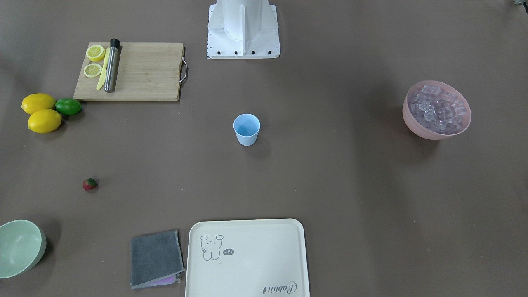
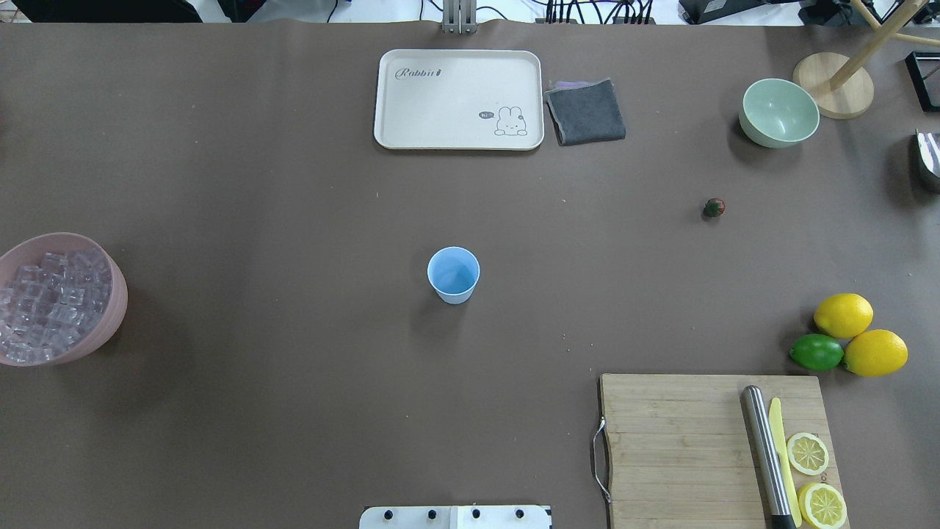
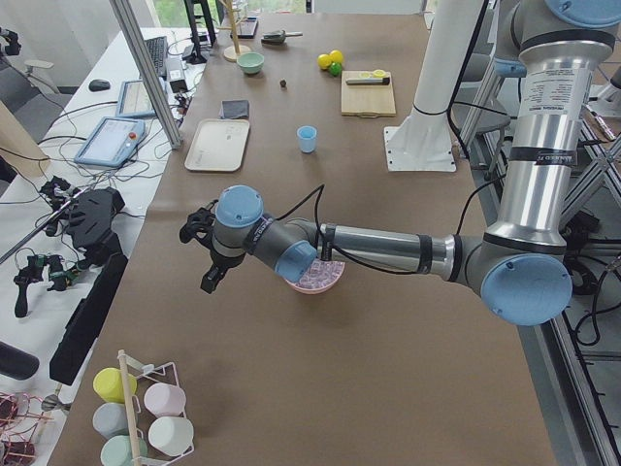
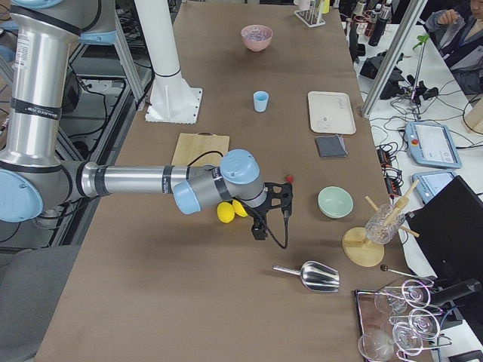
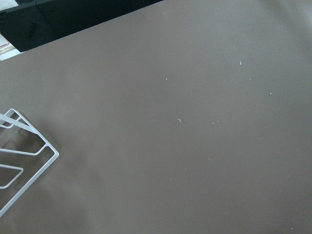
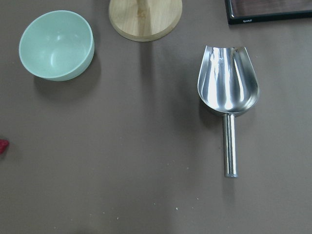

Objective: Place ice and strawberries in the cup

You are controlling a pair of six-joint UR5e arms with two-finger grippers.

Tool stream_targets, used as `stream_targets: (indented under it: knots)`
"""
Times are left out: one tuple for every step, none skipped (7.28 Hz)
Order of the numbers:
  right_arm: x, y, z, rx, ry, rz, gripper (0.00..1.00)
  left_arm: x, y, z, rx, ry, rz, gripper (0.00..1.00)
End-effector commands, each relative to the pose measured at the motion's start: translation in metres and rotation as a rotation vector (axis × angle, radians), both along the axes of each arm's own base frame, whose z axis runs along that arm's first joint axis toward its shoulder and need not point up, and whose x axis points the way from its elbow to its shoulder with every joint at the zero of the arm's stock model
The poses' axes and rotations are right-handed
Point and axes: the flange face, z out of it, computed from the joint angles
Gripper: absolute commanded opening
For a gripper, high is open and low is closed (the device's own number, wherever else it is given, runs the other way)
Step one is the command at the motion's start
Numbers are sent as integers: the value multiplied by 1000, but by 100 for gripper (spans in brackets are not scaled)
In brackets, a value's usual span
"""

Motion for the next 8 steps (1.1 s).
stream_targets:
  knots:
    - [-4,-28,-41,101,-46,-23,100,32,-21,-29,105,-28,54,98]
    - [-10,-33,-56,121,-90,-50,100,54,-23,-30,88,-30,74,98]
    - [-28,-35,-63,88,-118,-53,100,66,-25,-18,-42,24,3,98]
    - [-58,-49,-84,50,-116,-27,100,82,-31,-28,-72,47,-10,98]
    - [-96,-62,-102,4,-124,-7,100,83,-33,-30,-95,54,-23,98]
    - [-130,-70,-119,-24,-122,17,100,89,-32,-29,-109,61,-24,98]
    - [-162,-69,-134,-21,-106,21,100,91,-21,-27,-126,74,-30,98]
    - [-170,-64,-141,-16,-109,19,100,91,19,-34,-167,104,-60,98]
